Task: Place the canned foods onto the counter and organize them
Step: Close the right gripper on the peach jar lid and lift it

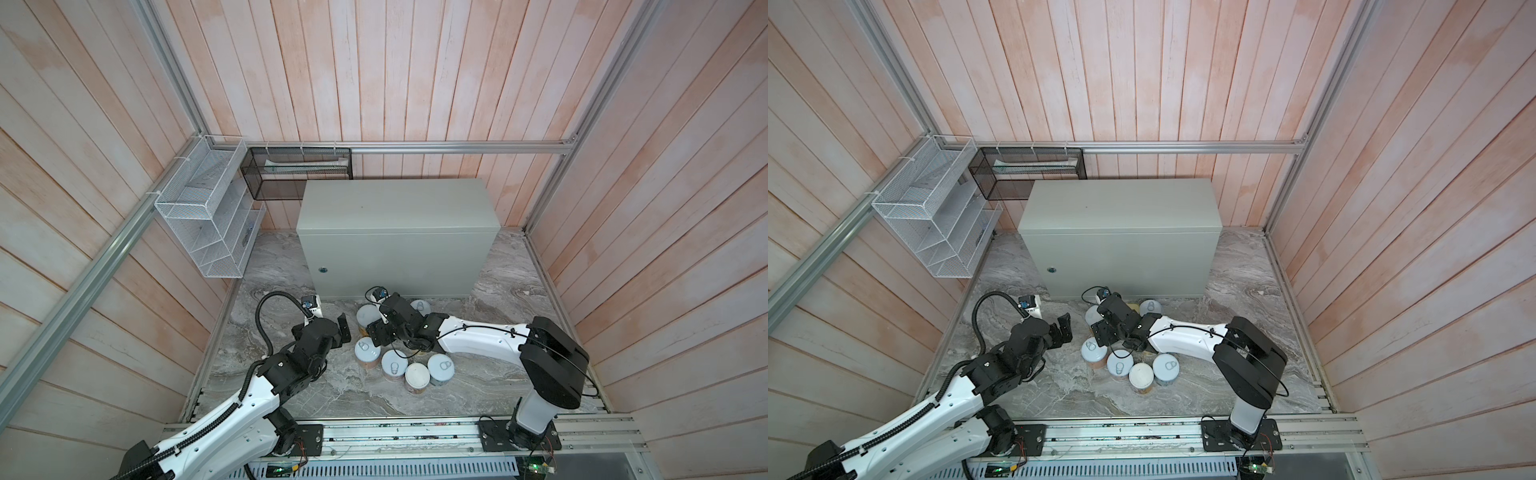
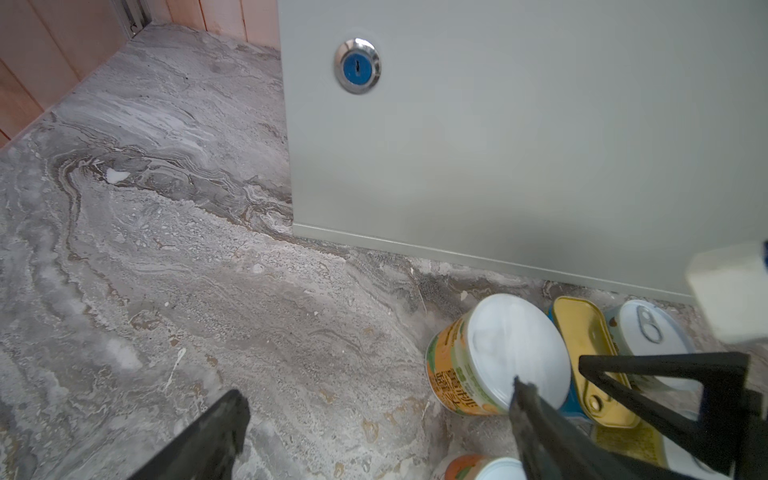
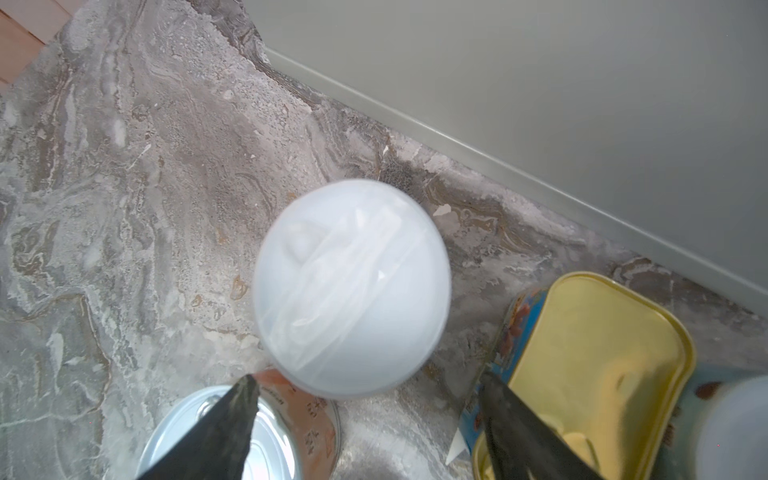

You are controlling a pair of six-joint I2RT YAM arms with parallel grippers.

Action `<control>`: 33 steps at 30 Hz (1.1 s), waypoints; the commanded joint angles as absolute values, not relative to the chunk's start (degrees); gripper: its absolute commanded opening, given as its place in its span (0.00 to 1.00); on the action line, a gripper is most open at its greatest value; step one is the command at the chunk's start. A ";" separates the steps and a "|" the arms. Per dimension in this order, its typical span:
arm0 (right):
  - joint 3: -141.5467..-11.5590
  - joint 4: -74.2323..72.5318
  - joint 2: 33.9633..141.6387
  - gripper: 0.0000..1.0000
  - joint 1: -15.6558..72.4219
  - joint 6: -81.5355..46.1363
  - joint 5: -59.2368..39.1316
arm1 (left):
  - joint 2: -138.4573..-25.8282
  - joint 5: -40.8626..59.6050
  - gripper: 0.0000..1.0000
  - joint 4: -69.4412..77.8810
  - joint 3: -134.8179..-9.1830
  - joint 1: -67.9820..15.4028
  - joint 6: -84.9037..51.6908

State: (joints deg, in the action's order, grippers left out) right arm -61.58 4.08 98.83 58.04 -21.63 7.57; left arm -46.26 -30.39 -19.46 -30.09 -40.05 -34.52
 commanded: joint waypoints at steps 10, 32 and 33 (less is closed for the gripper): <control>-71.89 4.06 108.27 0.89 57.66 -18.97 6.51 | -40.32 -30.48 1.00 -22.72 -28.22 -39.04 -36.64; -74.79 8.91 110.98 0.73 56.78 -18.54 10.22 | -39.75 -30.42 1.00 -21.55 -26.28 -38.99 -33.99; -74.39 8.71 110.63 0.72 56.78 -18.76 9.96 | -40.06 -30.33 1.00 -21.41 -26.28 -38.87 -33.64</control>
